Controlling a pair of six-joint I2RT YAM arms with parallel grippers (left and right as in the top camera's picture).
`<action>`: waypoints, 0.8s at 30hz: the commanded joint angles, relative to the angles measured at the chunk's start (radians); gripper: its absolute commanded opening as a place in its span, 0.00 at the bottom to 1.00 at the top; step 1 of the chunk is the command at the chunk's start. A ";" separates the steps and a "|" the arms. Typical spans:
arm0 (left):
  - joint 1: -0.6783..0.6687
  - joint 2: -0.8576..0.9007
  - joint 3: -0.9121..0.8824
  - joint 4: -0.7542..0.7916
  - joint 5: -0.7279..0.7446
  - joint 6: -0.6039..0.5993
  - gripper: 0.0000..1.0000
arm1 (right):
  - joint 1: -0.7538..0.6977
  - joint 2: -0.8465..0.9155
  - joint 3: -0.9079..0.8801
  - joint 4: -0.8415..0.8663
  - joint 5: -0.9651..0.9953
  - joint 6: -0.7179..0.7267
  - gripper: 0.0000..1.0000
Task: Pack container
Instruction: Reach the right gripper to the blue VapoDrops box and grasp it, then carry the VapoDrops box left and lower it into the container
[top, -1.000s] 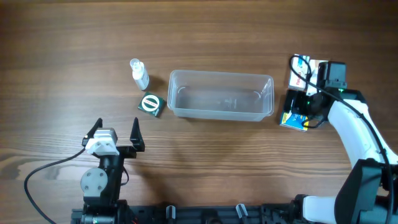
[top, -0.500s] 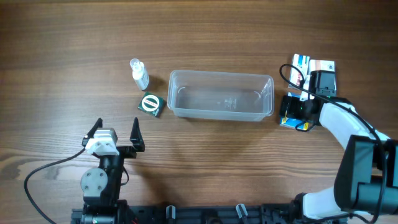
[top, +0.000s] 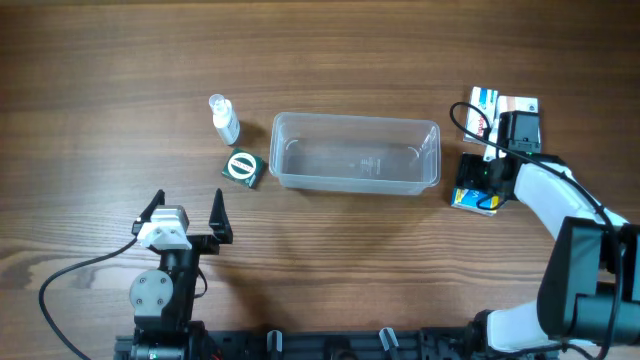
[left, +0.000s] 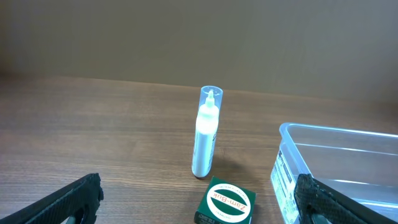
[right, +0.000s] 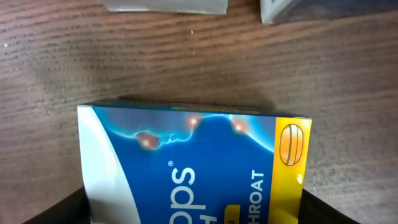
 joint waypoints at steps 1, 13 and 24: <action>-0.005 -0.006 -0.005 0.000 -0.010 0.015 1.00 | -0.003 -0.084 0.020 -0.042 -0.009 0.039 0.75; -0.005 -0.006 -0.005 0.000 -0.010 0.015 1.00 | 0.037 -0.321 0.236 -0.351 -0.089 0.071 0.70; -0.005 -0.006 -0.005 0.000 -0.010 0.015 1.00 | 0.344 -0.299 0.433 -0.363 -0.087 0.152 0.70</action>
